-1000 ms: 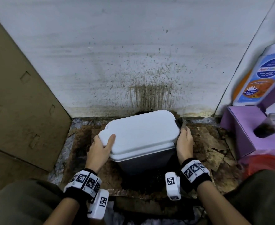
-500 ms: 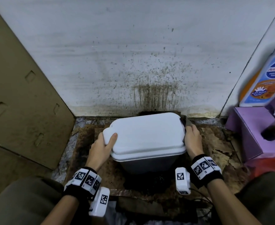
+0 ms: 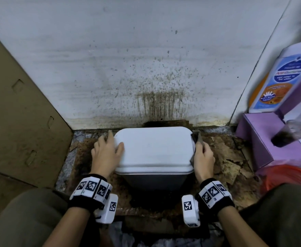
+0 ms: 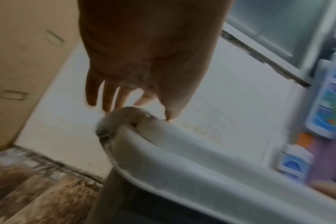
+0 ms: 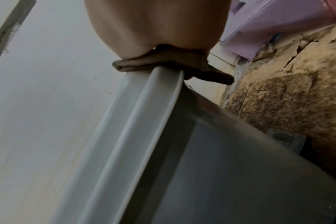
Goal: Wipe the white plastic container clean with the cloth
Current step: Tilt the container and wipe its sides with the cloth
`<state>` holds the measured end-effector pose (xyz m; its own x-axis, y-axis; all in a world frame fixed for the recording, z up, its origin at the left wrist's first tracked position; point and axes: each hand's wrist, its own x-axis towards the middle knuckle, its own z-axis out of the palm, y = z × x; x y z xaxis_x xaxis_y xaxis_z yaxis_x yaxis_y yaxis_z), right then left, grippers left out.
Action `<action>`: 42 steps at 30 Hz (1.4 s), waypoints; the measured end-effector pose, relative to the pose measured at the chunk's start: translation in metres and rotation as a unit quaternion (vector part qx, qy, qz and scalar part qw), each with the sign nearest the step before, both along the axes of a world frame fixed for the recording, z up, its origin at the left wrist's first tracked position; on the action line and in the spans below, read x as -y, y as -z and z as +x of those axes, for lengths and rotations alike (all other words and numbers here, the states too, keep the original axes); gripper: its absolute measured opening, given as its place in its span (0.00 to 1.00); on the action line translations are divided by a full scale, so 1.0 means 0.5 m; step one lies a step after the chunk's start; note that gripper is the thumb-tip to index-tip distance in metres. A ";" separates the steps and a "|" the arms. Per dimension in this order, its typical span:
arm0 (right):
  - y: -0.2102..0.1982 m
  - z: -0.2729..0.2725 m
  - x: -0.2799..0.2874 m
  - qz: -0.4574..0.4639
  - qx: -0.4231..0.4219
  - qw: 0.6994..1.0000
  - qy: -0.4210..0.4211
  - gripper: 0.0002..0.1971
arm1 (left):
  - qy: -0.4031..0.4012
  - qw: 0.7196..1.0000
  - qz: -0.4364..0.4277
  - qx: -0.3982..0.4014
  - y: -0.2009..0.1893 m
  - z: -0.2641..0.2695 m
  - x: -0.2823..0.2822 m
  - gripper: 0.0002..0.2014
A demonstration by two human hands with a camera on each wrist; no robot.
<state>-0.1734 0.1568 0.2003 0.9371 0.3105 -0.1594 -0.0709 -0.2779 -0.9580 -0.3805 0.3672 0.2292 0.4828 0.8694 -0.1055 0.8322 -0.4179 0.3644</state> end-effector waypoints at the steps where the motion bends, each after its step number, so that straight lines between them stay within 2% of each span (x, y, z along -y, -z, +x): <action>1: -0.003 -0.003 -0.002 0.008 -0.001 1.000 -0.002 0.17 | 0.028 0.998 0.046 0.035 -0.010 0.013 0.018 0.32; 3: -0.005 -0.009 -0.006 0.025 -0.003 1.000 -0.010 0.17 | 0.101 0.987 0.063 0.105 -0.019 0.040 0.048 0.28; 6: -0.011 -0.024 -0.020 0.054 -0.004 0.998 -0.025 0.17 | 0.197 0.969 0.039 0.143 -0.023 0.081 0.097 0.27; 8: -0.012 -0.045 -0.039 0.085 -0.006 0.996 -0.031 0.15 | 0.228 0.960 0.032 0.161 -0.023 0.100 0.122 0.30; 10: -0.011 -0.065 -0.055 0.143 -0.039 0.987 -0.057 0.16 | 0.223 0.961 0.032 0.163 -0.026 0.111 0.138 0.35; 14: -0.036 -0.084 -0.072 0.220 -0.133 0.956 -0.144 0.15 | 0.148 0.974 0.067 0.155 -0.043 0.111 0.135 0.38; 17: -0.056 -0.076 -0.072 0.261 -0.234 0.917 -0.192 0.17 | 0.141 0.983 0.083 0.082 -0.045 0.105 0.126 0.43; 19: -0.061 -0.074 -0.072 0.285 -0.285 0.897 -0.184 0.18 | 0.148 0.983 0.094 0.062 -0.040 0.099 0.118 0.44; 21: -0.051 -0.074 -0.077 0.296 -0.300 0.897 -0.133 0.19 | 0.146 0.983 0.081 0.075 -0.040 0.090 0.108 0.43; 25: -0.011 -0.073 -0.087 0.273 -0.254 0.928 0.017 0.18 | 0.147 0.979 0.072 0.123 -0.045 0.066 0.082 0.38; 27: -0.014 -0.086 -0.093 0.266 -0.225 0.937 0.030 0.18 | 0.145 0.977 0.074 0.140 -0.047 0.053 0.067 0.36; 33: -0.040 -0.165 -0.134 0.221 -0.128 0.965 -0.063 0.21 | 0.149 0.976 0.056 0.147 -0.044 0.022 0.035 0.37; 35: -0.043 -0.192 -0.153 0.184 -0.093 0.970 -0.130 0.23 | 0.156 0.976 0.048 0.146 -0.042 0.015 0.031 0.37; 38: -0.038 -0.222 -0.187 0.117 0.015 0.966 -0.229 0.26 | 0.154 0.974 0.046 0.159 -0.036 0.004 0.022 0.36; 40: -0.027 -0.233 -0.206 0.062 0.083 0.963 -0.250 0.26 | 0.147 0.972 0.046 0.176 -0.032 -0.006 0.014 0.35; 42: -0.020 -0.243 -0.218 0.038 0.115 0.962 -0.246 0.27 | 0.142 0.971 0.047 0.188 -0.029 -0.015 0.006 0.35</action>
